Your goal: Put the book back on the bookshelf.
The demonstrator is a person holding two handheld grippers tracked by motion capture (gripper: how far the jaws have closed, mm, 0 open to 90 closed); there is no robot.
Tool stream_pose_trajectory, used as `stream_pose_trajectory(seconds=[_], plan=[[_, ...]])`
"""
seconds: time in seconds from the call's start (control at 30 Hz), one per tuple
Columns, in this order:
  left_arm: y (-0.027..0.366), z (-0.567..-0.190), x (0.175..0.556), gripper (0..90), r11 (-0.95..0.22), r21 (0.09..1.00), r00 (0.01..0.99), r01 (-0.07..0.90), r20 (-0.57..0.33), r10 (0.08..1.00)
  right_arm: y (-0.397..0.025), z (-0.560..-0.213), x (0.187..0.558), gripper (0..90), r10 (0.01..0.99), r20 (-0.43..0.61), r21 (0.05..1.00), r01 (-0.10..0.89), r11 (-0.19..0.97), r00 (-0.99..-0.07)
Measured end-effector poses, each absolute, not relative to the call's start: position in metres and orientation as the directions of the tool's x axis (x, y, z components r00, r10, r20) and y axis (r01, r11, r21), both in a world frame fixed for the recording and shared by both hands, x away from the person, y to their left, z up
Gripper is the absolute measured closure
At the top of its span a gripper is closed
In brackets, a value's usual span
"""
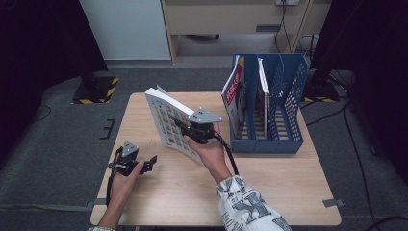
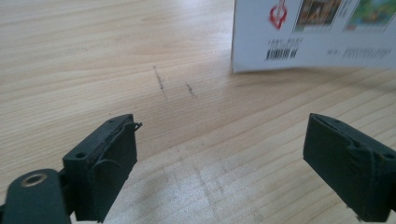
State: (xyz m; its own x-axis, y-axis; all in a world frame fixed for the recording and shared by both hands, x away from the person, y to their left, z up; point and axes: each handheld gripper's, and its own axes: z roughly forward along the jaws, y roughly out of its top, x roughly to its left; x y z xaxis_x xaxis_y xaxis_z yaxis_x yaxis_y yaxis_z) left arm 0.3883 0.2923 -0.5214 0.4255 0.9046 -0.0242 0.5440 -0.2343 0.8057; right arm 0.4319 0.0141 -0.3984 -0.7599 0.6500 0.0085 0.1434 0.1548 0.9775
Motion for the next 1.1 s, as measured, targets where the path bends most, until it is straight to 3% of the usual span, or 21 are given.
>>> stream_pose_trajectory(seconds=[1.1], plan=[[0.281,-0.536,0.393,5.2,-0.319,0.709,0.443,0.629,0.010,0.896,-0.037,-0.380,0.403,73.8,0.662,-0.012,0.981,0.119,0.151,-0.749]])
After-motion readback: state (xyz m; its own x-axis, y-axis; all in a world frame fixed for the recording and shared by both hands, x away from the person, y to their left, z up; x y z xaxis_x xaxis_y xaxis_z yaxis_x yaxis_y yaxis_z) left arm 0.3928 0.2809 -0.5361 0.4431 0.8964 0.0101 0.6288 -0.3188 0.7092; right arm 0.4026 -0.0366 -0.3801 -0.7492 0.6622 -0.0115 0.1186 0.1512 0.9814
